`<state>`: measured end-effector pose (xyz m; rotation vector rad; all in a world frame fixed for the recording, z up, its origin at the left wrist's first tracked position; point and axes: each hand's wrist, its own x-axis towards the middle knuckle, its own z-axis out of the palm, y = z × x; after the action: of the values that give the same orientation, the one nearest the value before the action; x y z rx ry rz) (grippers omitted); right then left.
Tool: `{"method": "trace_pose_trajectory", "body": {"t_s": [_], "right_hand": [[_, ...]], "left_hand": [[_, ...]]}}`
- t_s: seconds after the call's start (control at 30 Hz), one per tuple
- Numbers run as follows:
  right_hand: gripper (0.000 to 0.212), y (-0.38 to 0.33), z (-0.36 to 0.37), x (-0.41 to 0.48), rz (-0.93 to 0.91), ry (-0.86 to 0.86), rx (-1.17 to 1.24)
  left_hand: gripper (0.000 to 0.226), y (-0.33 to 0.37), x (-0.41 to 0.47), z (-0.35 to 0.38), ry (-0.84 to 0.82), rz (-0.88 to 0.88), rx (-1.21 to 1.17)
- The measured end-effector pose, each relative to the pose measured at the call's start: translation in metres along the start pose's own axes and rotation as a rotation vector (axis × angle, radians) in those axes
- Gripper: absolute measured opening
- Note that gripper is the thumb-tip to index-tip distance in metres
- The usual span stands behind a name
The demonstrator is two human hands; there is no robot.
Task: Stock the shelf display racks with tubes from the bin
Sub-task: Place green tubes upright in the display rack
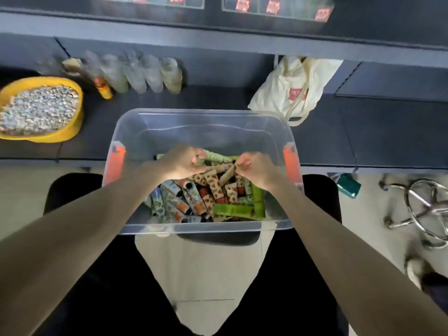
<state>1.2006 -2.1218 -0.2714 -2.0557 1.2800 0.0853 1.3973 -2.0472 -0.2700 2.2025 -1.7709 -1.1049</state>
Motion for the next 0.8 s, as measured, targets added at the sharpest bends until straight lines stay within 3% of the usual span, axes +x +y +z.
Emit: {"method": "trace_pose_trajectory", "body": {"t_s": [0.1, 0.2, 0.33, 0.4, 0.47, 0.6, 0.8], "right_hand": [[0.033, 0.017, 0.022, 0.007, 0.087, -0.062, -0.006], [0.045, 0.032, 0.041, 0.01, 0.134, -0.153, -0.037], [0.053, 0.04, 0.04, 0.024, 0.188, -0.033, -0.098], [0.055, 0.049, 0.044, 0.029, 0.249, -0.058, -0.066], [0.055, 0.054, 0.049, 0.03, 0.321, -0.122, -0.031], [0.061, 0.054, 0.055, 0.034, 0.393, -0.173, 0.008], [0.06, 0.06, 0.06, 0.035, 0.471, -0.257, 0.139]], "left_hand": [[0.046, -0.011, 0.004, 0.025, 0.037, 0.005, -0.03], [0.035, -0.021, 0.005, 0.051, 0.178, 0.091, 0.0], [0.033, -0.021, 0.006, 0.078, 0.292, 0.146, 0.035], [0.031, -0.015, 0.004, 0.08, 0.32, 0.194, 0.067], [0.034, -0.007, 0.004, 0.079, 0.231, 0.222, 0.047], [0.053, 0.003, 0.01, 0.087, -0.134, 0.143, 0.206], [0.043, 0.009, 0.016, 0.09, -0.32, 0.095, 0.21]]}}
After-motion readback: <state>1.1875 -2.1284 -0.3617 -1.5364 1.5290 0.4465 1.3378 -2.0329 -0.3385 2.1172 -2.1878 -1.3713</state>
